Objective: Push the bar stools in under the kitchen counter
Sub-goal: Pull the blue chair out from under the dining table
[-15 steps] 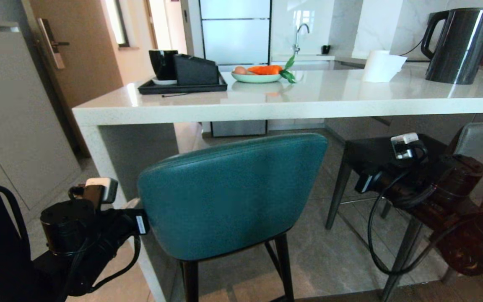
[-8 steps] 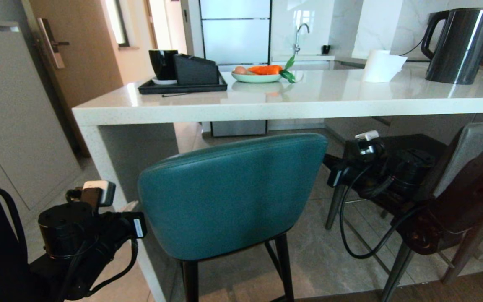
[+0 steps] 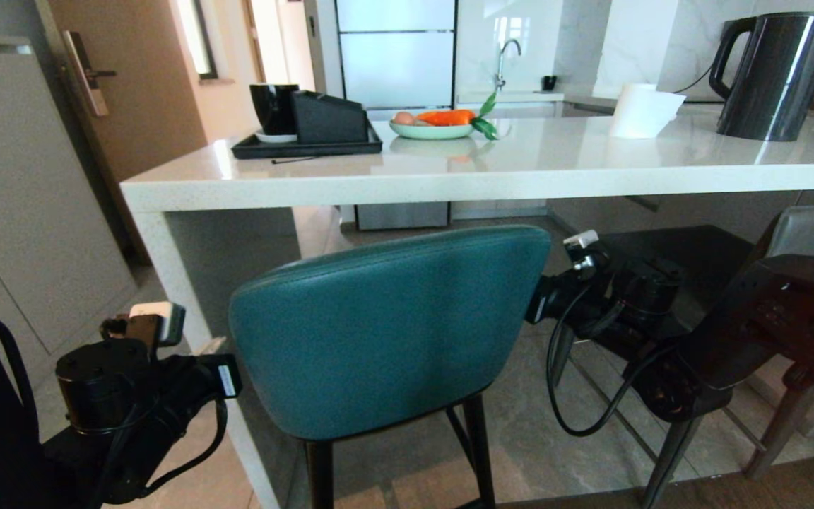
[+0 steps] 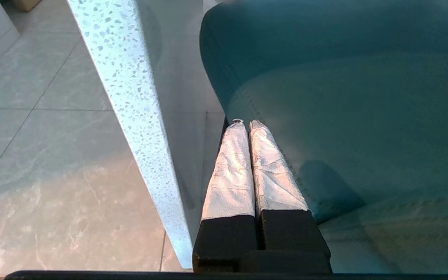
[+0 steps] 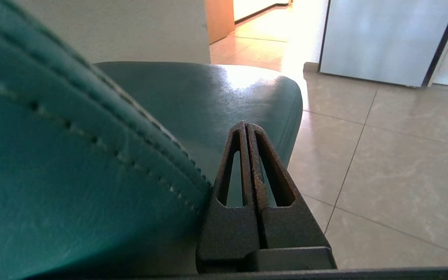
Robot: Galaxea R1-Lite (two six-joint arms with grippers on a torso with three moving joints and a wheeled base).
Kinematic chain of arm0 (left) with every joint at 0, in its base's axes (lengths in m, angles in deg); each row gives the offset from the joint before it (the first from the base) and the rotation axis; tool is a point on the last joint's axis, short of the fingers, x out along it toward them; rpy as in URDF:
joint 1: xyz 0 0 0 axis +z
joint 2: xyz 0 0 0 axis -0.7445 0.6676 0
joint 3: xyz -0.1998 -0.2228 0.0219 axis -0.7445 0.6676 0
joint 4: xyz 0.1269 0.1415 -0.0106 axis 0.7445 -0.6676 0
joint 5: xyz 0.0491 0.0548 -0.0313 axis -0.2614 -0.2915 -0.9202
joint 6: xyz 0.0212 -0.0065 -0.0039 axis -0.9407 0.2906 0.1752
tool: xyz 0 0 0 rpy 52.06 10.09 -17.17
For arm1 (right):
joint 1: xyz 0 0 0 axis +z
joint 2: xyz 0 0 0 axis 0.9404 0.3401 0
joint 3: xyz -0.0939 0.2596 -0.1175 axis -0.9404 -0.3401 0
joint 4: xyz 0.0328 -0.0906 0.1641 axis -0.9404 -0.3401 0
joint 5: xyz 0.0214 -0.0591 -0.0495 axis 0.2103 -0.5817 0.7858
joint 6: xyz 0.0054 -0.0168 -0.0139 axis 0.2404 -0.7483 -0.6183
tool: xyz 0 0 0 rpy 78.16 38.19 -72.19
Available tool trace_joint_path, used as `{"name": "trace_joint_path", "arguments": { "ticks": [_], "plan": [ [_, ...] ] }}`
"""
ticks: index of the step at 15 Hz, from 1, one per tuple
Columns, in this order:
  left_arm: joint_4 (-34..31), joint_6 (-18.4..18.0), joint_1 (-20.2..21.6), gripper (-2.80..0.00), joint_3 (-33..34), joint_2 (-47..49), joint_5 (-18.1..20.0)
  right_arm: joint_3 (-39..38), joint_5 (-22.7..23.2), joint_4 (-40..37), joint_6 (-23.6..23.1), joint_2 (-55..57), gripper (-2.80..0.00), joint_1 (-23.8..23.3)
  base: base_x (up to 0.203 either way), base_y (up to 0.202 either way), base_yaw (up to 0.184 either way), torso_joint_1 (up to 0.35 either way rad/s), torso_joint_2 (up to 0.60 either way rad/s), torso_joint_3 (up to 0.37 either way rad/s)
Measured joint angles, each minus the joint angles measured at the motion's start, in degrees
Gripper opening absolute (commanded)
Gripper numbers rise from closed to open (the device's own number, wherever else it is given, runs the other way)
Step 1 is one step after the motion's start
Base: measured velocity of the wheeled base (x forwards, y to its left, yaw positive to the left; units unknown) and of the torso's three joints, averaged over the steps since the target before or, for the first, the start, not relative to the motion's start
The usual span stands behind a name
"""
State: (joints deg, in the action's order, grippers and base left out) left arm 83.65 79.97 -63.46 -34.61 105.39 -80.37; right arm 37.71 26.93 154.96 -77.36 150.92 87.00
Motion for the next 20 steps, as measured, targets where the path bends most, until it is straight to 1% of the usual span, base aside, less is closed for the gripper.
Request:
{"name": "trace_joint_path", "arguments": {
  "ticks": [5, 7, 9, 13, 19, 20],
  "plan": [
    [-0.07, 0.20, 2.95, -2.80, -1.93, 1.52, 0.16, -8.00, 0.02, -0.11, -0.03, -5.11, -2.80, 5.38, 0.000, 0.000, 0.000, 0.000, 0.00, 0.000],
    [-0.24, 0.19, 3.36, -2.80, -2.98, 1.89, 0.59, -10.87, -0.42, -0.03, -0.09, -7.14, -2.80, 6.96, 0.000, 0.000, 0.000, 0.000, 0.00, 0.000],
    [-0.30, 0.12, 3.43, -2.80, -3.68, 2.11, 2.27, -12.15, -1.03, 0.30, -0.07, -8.13, -2.80, 7.23, 0.000, 0.000, 0.000, 0.000, 0.00, 0.000],
    [-0.22, 0.06, 2.93, -2.80, -3.84, 2.11, 3.35, -13.04, -6.39, 0.98, 0.29, -8.94, -2.80, 7.03, 0.000, 0.000, 0.000, 0.000, 0.00, 0.000],
    [0.22, 0.01, 2.47, -2.80, -3.40, 2.11, 3.41, -16.66, -8.41, 4.53, 0.28, -9.47, -2.80, 7.45, 0.000, 0.000, 0.000, 0.000, 0.00, 0.000],
    [0.33, -0.07, 2.38, -2.80, -3.47, 2.11, 3.41, -16.82, -8.71, 4.69, 0.28, -9.53, -2.80, 7.56, -0.124, 0.000, -0.003, 0.012, 0.00, -0.007]
  ]
}}
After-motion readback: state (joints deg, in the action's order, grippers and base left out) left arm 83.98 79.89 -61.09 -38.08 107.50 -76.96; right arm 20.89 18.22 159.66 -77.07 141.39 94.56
